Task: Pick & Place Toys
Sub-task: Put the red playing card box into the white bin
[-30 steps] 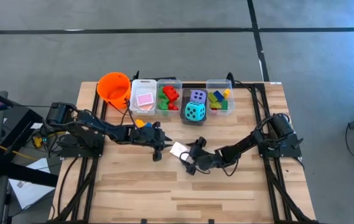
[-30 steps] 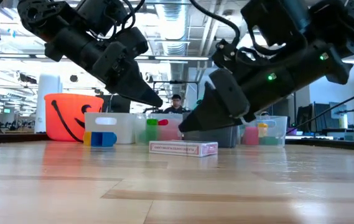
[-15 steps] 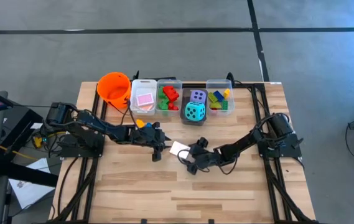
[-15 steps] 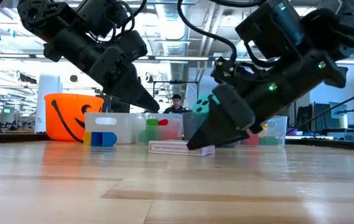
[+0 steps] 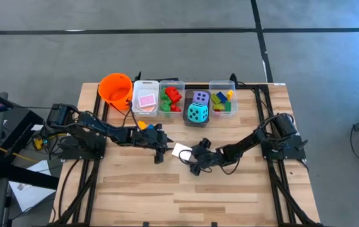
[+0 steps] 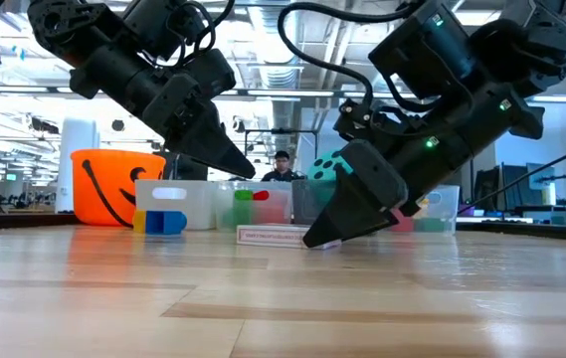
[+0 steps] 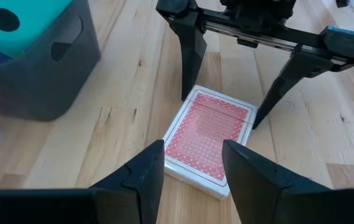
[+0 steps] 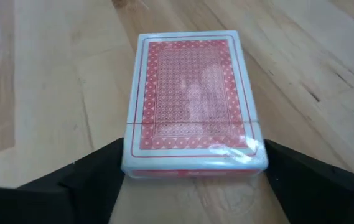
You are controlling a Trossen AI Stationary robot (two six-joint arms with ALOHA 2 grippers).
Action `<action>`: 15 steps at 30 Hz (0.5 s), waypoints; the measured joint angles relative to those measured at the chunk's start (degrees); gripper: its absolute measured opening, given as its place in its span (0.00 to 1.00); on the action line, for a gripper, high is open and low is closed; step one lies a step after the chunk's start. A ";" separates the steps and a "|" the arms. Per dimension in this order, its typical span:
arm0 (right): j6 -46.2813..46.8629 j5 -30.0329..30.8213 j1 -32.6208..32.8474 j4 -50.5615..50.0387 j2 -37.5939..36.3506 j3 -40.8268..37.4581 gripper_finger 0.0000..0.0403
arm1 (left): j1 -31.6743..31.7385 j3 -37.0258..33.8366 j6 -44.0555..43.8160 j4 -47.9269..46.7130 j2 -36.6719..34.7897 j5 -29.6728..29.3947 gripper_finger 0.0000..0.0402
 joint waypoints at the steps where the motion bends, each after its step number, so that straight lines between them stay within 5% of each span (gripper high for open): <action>1: 0.00 0.14 -0.08 -0.05 0.00 0.00 0.86 | 0.00 -0.01 0.00 0.00 0.00 0.00 0.38; 5: 0.22 0.33 -0.52 0.07 0.00 -0.04 0.74 | 0.00 0.01 0.00 0.00 0.00 0.00 0.38; 15: -1.52 6.22 0.07 4.58 -0.29 -0.35 0.74 | 0.02 0.01 6.40 0.03 0.00 -0.41 0.38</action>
